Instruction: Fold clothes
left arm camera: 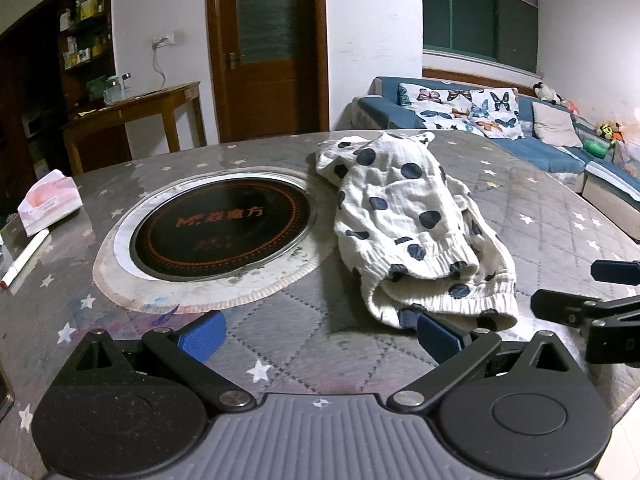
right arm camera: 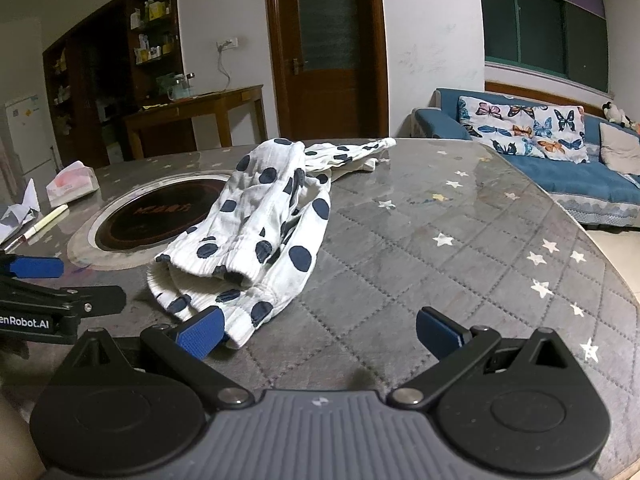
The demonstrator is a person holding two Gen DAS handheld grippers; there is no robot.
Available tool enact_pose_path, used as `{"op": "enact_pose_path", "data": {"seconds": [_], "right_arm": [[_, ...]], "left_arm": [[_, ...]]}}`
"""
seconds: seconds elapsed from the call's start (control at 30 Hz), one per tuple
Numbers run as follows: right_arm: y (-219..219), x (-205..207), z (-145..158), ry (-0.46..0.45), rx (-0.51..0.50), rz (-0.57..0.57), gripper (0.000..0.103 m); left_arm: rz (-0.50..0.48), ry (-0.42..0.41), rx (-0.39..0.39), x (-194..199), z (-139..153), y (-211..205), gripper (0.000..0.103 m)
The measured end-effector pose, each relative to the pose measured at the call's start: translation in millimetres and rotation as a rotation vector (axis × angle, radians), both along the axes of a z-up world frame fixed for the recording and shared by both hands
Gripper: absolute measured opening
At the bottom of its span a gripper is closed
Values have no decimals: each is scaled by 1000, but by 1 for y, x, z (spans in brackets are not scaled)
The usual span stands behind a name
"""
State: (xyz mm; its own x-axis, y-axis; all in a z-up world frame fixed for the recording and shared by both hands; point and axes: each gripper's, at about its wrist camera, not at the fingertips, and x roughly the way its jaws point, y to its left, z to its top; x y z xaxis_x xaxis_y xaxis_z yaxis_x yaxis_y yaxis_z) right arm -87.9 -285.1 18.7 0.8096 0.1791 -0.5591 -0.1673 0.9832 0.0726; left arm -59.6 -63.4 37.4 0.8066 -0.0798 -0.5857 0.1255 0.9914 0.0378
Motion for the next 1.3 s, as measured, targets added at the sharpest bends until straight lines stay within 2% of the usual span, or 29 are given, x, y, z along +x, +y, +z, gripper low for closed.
{"op": "enact_pose_path", "data": {"seconds": [0.37, 0.6, 0.7, 0.83, 0.93, 1.03, 1.17, 1.3], "right_arm": [[4, 3, -4, 18, 23, 17, 102], [6, 12, -7, 41, 58, 35, 94], [6, 15, -9, 51, 74, 42, 90], [8, 20, -10, 64, 94, 52, 80], [8, 24, -12, 74, 108, 61, 76], [10, 28, -15, 87, 126, 75, 66], [10, 30, -17, 92, 141, 85, 61], [5, 32, -17, 100, 180, 93, 42]], "left_arm": [[-43, -3, -4, 8, 4, -8, 103], [-89, -13, -13, 20, 12, -15, 101], [-124, -12, -16, 29, 16, -24, 95], [-171, -9, -14, 41, 18, -40, 82], [-201, 5, -15, 52, 18, -52, 79], [-236, 27, -16, 64, 15, -64, 70], [-252, 83, -22, 84, 4, -75, 56], [-251, 128, -61, 98, -3, -74, 42]]}}
